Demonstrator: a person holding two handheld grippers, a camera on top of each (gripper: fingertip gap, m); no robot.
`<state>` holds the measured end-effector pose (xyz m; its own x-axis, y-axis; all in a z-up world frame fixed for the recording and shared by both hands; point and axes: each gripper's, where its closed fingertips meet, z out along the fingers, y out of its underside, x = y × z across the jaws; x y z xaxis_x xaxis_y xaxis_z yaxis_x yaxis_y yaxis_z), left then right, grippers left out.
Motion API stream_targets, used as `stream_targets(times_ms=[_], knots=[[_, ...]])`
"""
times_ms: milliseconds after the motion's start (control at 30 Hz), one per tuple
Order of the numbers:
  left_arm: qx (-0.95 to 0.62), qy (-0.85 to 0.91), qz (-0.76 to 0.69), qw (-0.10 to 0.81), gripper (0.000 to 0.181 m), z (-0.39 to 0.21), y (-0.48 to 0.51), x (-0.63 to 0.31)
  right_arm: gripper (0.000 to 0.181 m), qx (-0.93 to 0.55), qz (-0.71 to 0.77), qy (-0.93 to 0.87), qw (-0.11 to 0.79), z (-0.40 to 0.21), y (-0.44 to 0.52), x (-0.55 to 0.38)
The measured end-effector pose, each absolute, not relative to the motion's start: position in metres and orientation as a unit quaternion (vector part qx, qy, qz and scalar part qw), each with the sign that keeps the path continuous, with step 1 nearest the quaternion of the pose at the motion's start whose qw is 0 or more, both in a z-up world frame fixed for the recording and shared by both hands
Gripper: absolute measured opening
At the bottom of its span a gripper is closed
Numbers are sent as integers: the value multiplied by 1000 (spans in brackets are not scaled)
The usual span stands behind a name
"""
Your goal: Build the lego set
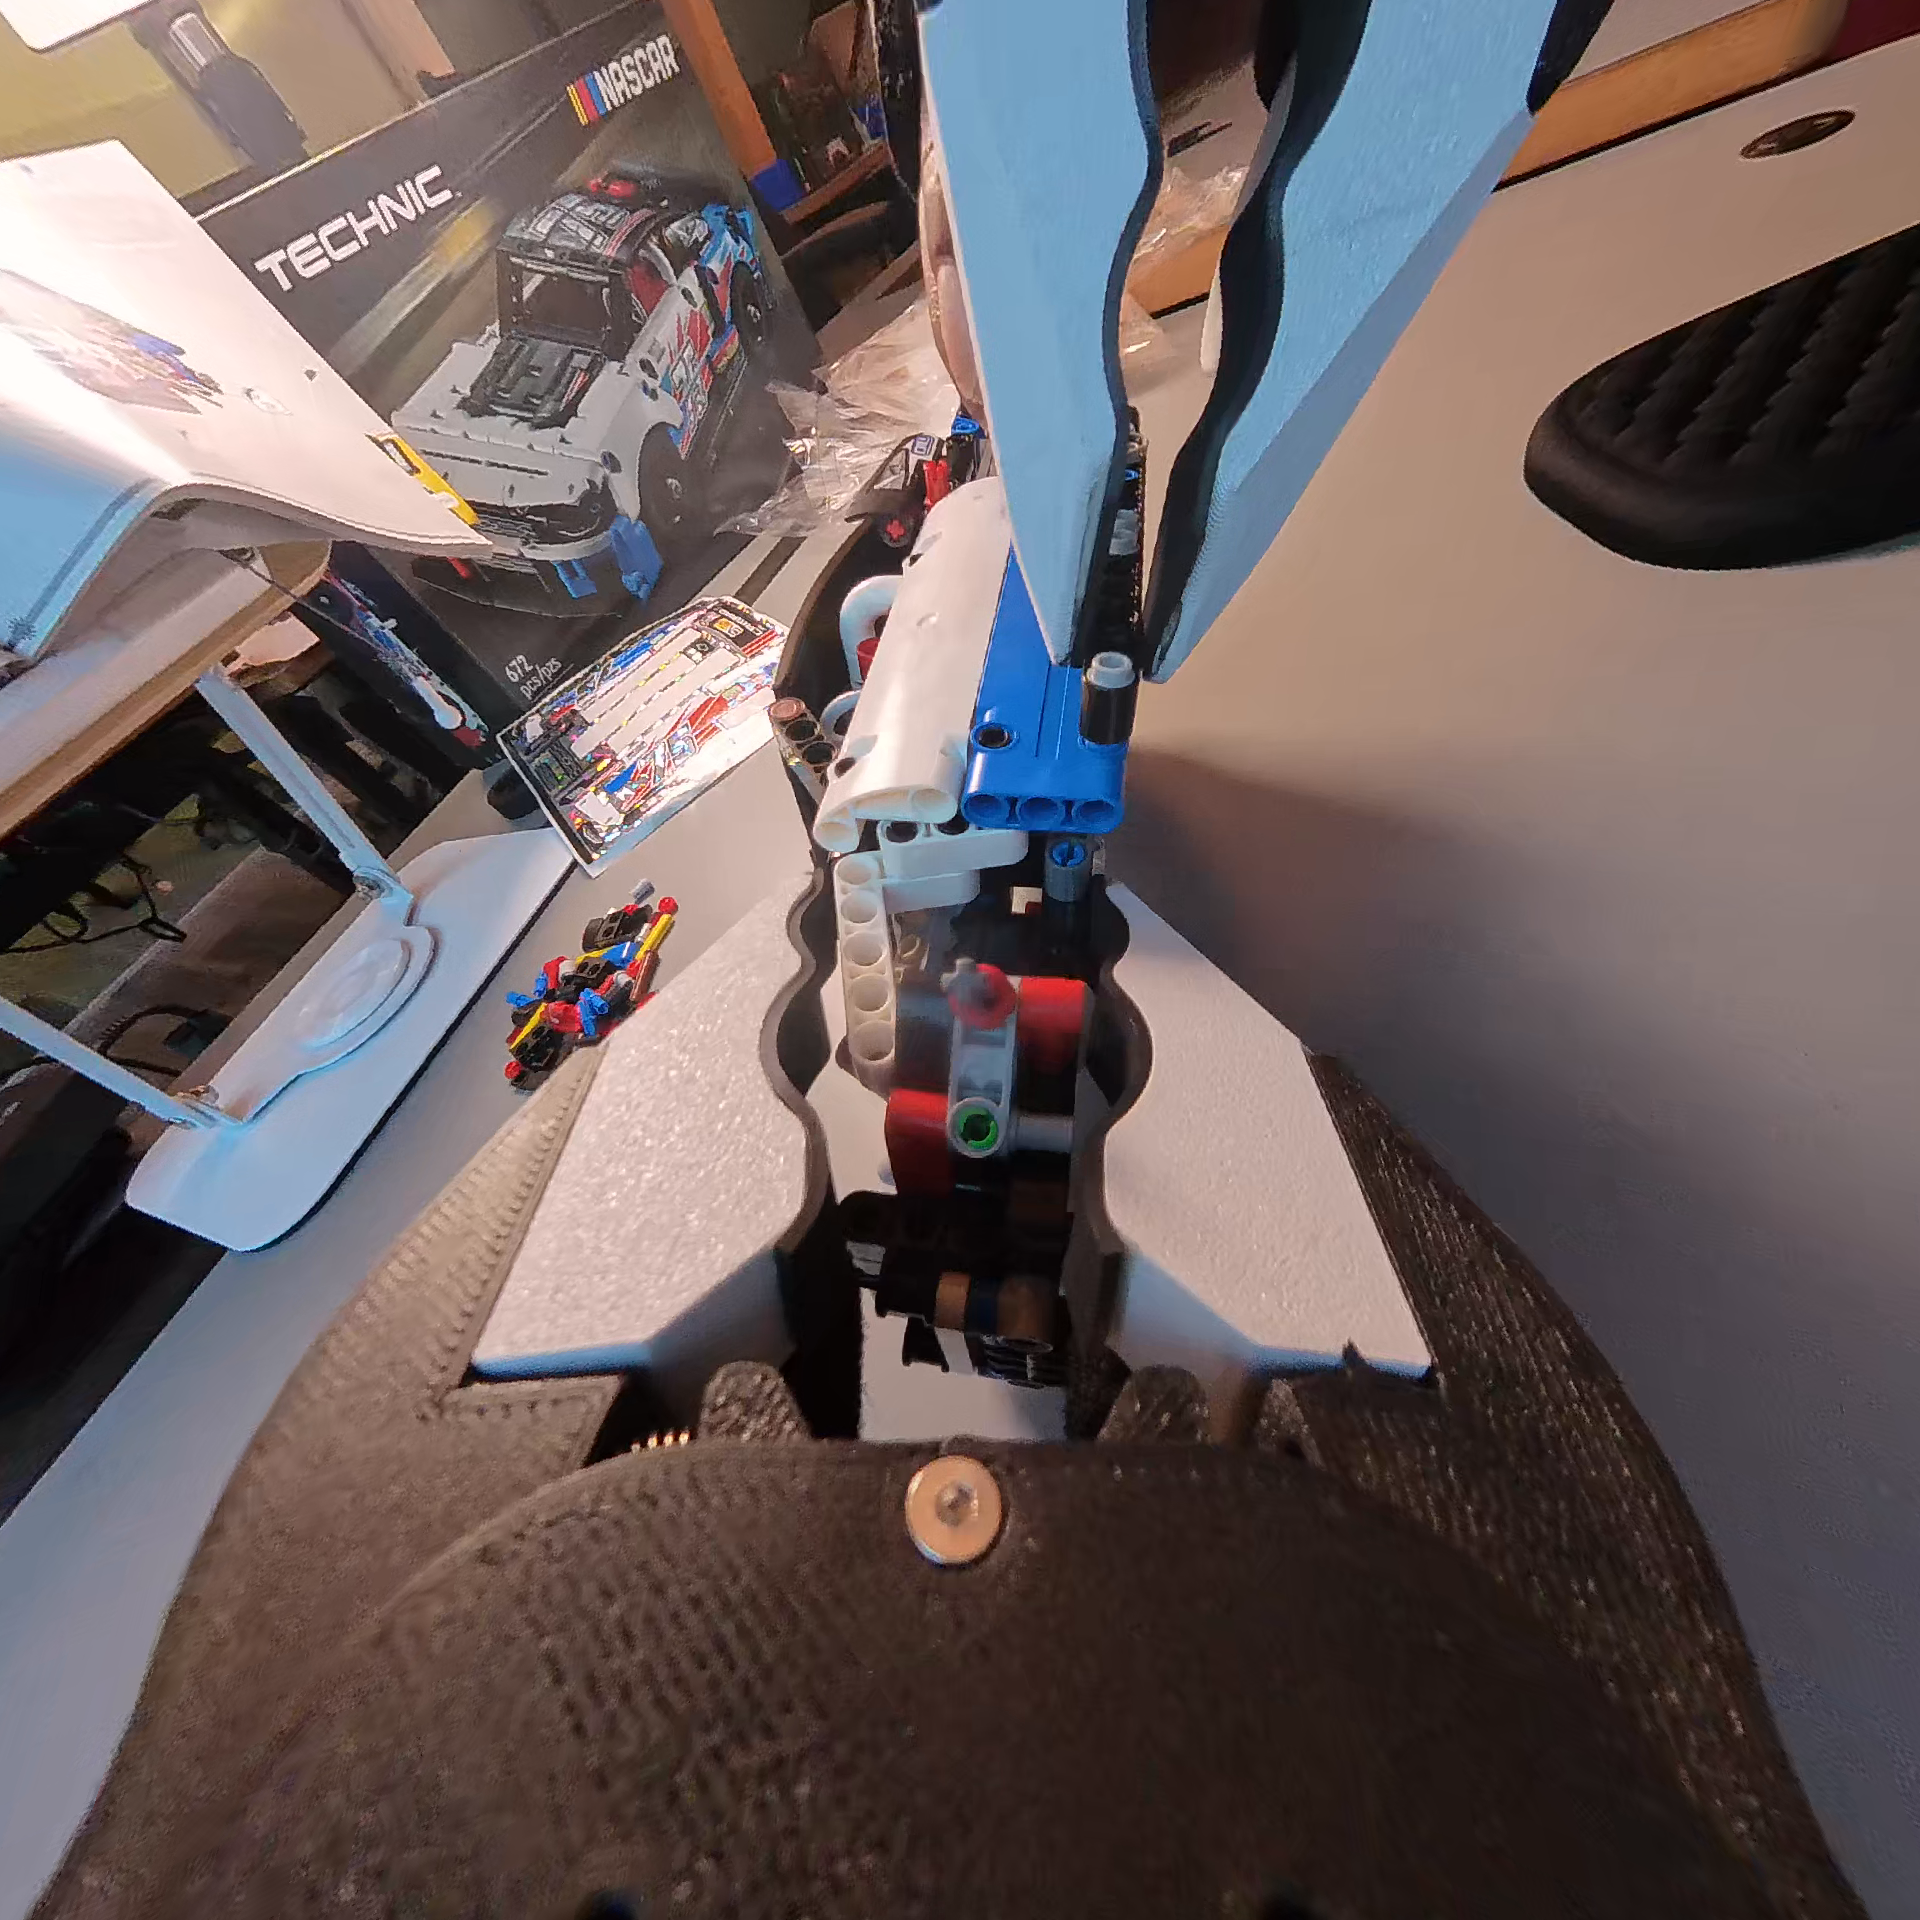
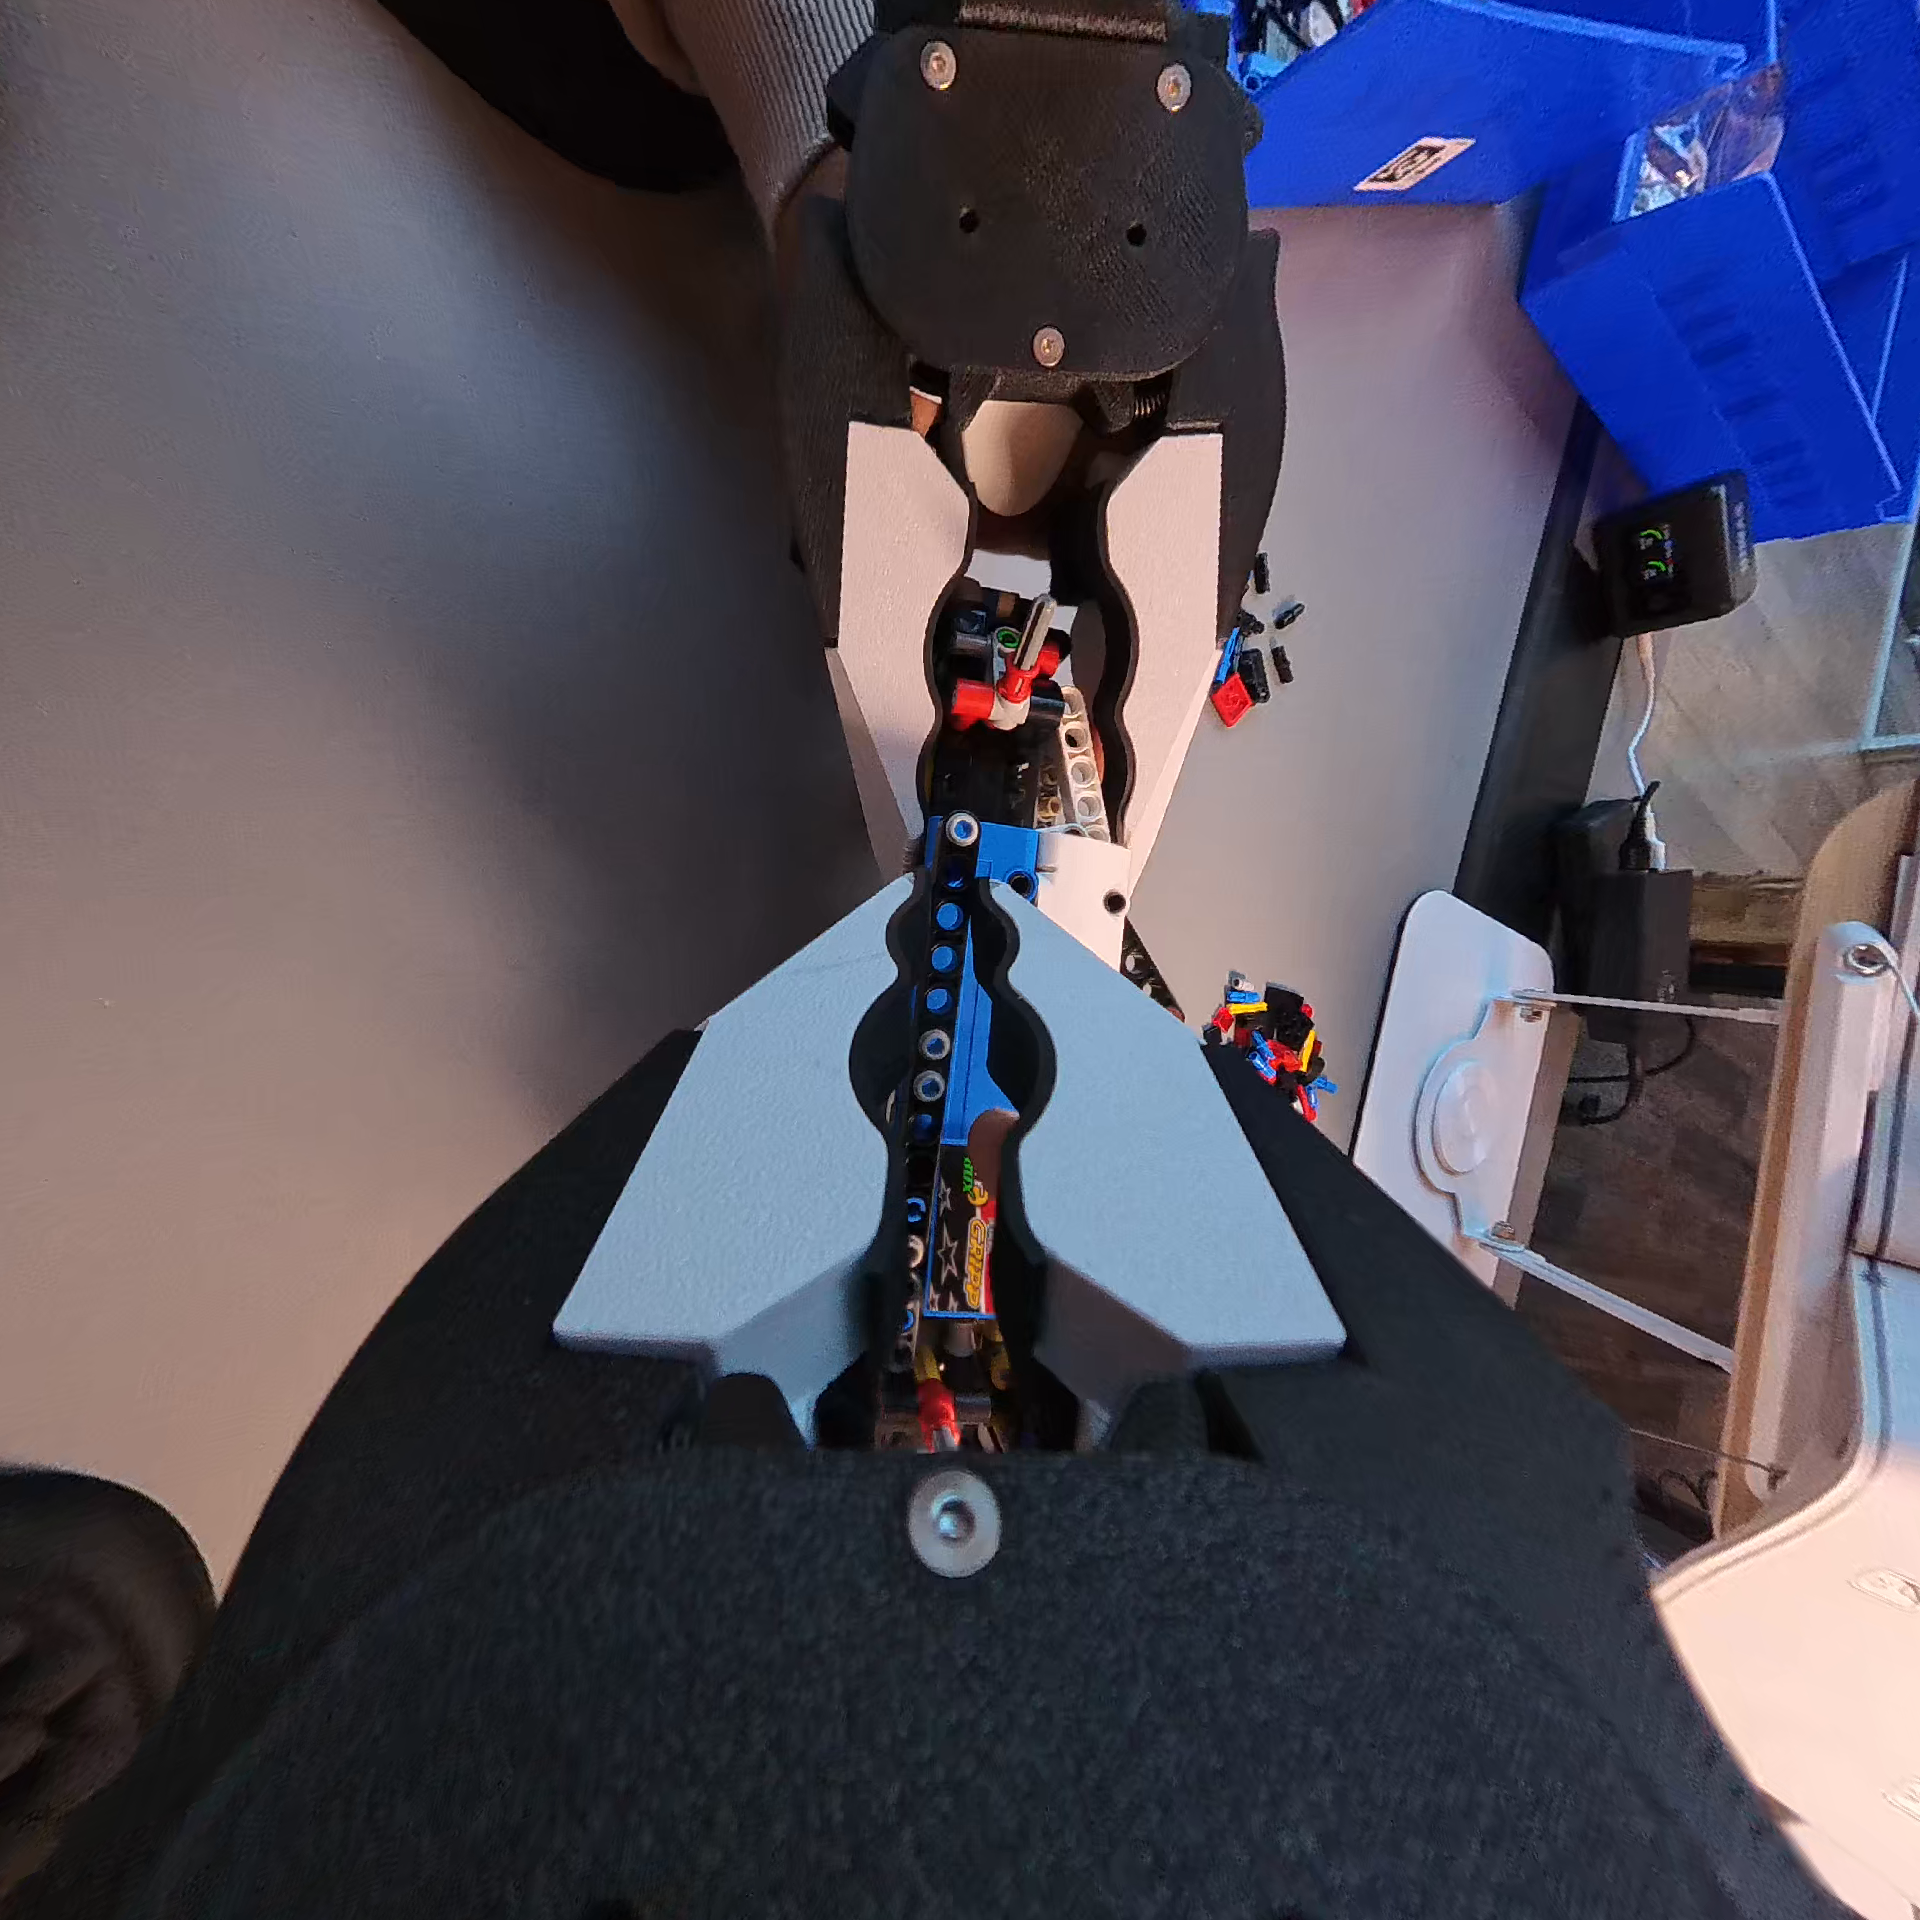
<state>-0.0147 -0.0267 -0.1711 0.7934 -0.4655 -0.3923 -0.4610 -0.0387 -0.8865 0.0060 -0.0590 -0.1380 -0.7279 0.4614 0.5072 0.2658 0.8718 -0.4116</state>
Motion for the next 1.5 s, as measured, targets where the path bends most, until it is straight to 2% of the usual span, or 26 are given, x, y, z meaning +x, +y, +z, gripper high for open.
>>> stream_targets(times_ms=[400, 667, 833, 933, 1100, 1267, 1400, 1467, 1500], knots=[[-751, 294, -29, 591, 46, -167, -19, -12, 4, -188, 110, -946, 239, -133, -58, 1], [-753, 265, -145, 584, 47, -156, -31, -14, 4, -282, 232, -914, 175, -117, -52, -2], [-759, 235, -202, 573, 47, -168, -30, -15, 5, -297, 238, -913, 145, -124, -47, -8], [-754, 235, -207, 577, 47, -170, -32, -17, 16, -310, 232, -916, 109, -125, -36, 0], [-753, 239, -204, 579, 47, -169, -33, -17, 18, -316, 221, -920, 73, -128, -20, 21], [-743, 244, -194, 592, 48, -166, -34, -15, 5, -291, 193, -930, 111, -134, -22, 23], [-725, 235, -208, 613, 69, -152, -33, -7, 5, -275, 180, -935, 131, -134, -25, 26], [-726, 234, -203, 614, 70, -153, -28, -4, 5, -259, 171, -939, 149, -134, -28, 26], [-727, 235, -204, 611, 64, -155, -26, -1, 5, -249, 164, -941, 160, -134, -28, 27]])
